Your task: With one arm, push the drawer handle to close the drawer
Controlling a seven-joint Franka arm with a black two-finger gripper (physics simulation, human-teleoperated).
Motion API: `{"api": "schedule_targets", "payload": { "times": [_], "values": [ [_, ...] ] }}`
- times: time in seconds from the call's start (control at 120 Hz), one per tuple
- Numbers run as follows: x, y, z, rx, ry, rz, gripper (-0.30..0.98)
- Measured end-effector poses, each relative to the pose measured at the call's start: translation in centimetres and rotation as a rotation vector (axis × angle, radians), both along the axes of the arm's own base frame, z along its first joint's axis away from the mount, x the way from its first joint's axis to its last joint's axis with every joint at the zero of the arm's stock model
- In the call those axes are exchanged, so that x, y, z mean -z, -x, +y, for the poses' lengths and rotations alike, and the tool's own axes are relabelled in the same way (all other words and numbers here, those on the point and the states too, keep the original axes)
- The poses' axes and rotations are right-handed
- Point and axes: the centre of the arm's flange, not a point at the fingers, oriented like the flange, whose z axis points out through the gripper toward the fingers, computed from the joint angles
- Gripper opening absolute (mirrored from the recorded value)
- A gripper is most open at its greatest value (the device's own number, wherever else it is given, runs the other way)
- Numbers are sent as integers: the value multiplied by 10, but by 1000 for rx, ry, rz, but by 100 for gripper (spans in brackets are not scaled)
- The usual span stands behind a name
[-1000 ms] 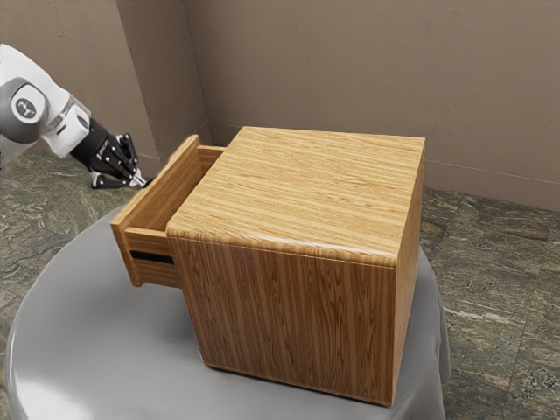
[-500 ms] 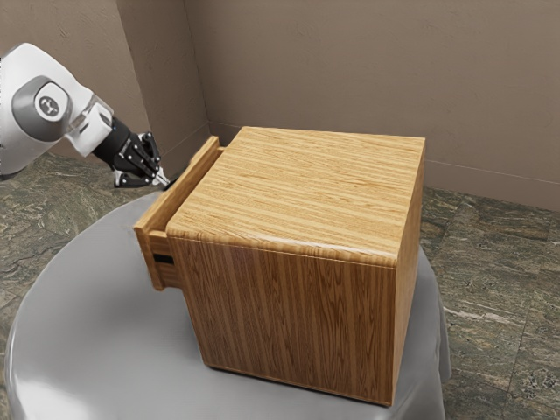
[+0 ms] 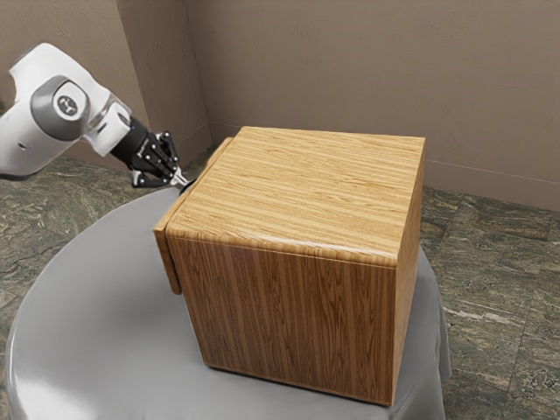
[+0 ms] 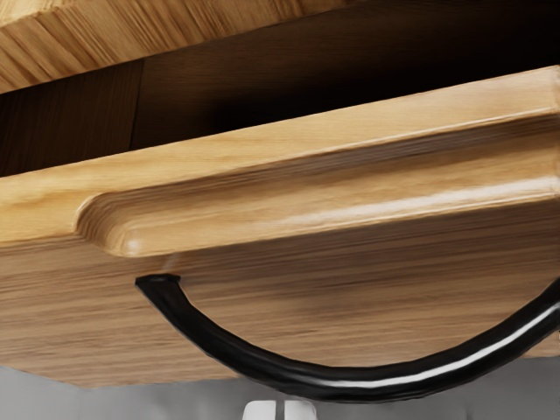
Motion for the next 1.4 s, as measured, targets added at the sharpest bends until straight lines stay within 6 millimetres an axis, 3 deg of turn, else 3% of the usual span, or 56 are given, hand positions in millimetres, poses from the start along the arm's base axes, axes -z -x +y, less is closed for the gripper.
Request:
{"api": "schedule_targets", "payload": {
  "times": [0.375, 0.942, 1.058, 1.133, 1.225, 1.317, 1.4],
  "values": [
    [2, -3, -23, 22, 25, 3, -10],
    [8, -7, -34, 23, 32, 13, -10],
    [19, 0, -31, 16, 50, 37, -10],
    [36, 22, 0, -28, 80, 77, -10],
    [-1, 60, 36, -65, 21, 17, -9],
    [-48, 92, 67, -132, -110, -35, 11],
    [-126, 112, 78, -194, -273, -38, 29]
  ]
}}
